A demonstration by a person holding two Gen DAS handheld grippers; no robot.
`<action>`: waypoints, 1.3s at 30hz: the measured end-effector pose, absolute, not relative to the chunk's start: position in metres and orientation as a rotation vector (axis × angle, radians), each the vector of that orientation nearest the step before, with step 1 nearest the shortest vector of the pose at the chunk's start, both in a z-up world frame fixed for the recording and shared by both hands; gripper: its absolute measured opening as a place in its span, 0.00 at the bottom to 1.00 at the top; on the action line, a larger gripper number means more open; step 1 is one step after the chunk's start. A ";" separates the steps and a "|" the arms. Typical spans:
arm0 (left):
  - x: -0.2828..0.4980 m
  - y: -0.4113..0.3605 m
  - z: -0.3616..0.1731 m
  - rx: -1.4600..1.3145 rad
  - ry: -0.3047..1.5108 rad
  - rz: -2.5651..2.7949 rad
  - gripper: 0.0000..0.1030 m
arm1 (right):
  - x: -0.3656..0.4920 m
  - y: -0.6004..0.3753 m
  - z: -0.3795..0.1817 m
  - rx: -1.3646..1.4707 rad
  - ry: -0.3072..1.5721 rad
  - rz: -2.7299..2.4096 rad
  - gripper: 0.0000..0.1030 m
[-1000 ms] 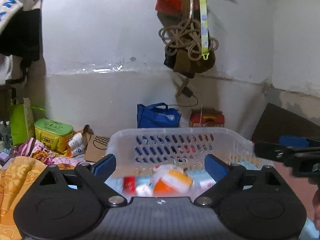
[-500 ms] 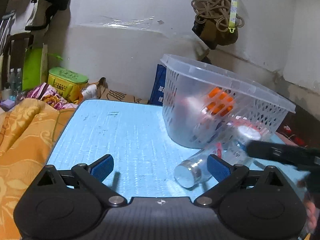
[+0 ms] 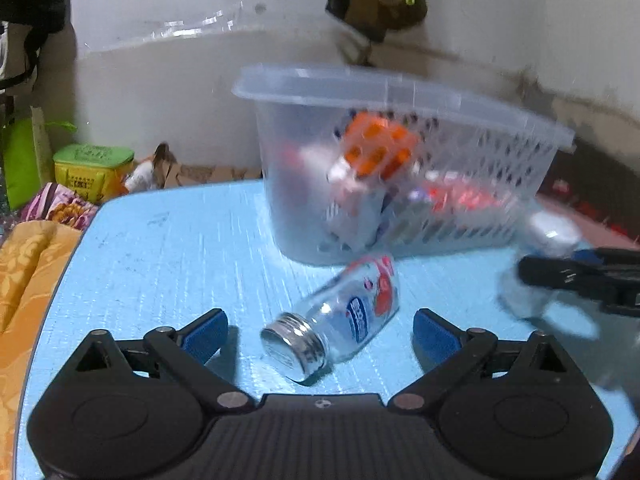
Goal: Organize objects
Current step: 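Grasp the white wrapped cylinder with the right tool while the left tool grasps the clear blue-label bottle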
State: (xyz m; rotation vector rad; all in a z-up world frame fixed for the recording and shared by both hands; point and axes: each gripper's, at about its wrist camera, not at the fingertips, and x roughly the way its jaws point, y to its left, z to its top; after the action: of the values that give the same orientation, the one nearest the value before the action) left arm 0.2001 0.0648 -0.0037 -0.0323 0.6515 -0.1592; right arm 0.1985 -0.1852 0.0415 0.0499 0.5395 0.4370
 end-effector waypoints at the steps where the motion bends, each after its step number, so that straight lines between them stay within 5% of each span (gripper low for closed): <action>1: 0.202 0.063 -0.005 -0.029 0.665 -0.153 0.95 | 0.198 -0.190 0.041 0.058 0.535 0.435 0.50; 6: 0.207 0.043 -0.002 0.045 0.672 -0.113 0.92 | 0.193 -0.193 0.038 0.057 0.506 0.441 0.51; 8: 0.204 0.043 -0.001 0.042 0.651 -0.125 0.71 | 0.190 -0.196 0.036 0.051 0.493 0.447 0.51; 11: 0.200 0.044 0.001 0.026 0.637 -0.117 0.61 | 0.188 -0.196 0.036 0.045 0.483 0.447 0.51; 39: 0.191 0.043 0.008 0.001 0.546 -0.249 0.49 | 0.185 -0.199 0.036 0.066 0.441 0.436 0.50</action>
State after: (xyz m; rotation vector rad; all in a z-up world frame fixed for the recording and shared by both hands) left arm 0.1909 0.0432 0.0080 0.0005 0.5458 -0.2487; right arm 0.1849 -0.1991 0.0355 0.0662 0.4410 0.4356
